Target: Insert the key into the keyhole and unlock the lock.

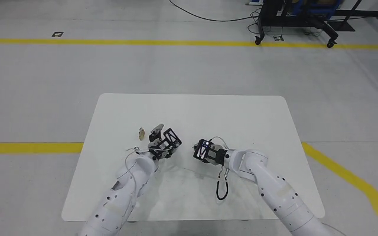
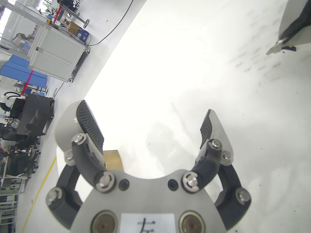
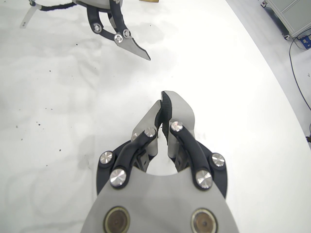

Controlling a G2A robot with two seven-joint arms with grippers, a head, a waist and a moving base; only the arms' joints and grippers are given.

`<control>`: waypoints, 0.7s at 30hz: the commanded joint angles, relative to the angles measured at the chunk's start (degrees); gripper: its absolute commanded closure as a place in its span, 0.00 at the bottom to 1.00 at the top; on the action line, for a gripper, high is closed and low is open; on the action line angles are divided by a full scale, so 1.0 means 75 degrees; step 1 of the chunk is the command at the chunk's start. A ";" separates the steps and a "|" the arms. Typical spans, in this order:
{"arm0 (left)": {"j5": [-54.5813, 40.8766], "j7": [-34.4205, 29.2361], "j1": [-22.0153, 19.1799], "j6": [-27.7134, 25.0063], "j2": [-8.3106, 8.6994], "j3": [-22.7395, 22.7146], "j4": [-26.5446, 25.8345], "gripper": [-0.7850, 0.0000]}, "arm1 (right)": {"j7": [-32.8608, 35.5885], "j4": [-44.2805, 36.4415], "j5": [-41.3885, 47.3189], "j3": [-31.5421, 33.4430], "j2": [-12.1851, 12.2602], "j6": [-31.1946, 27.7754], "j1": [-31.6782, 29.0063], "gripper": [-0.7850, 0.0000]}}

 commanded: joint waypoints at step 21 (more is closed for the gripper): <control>-0.0927 0.0235 0.1339 -0.0345 0.0262 -0.1828 -0.2318 0.00 | -0.0416 -0.0065 0.0576 -0.0012 -0.0017 -0.0279 -0.0092 1.00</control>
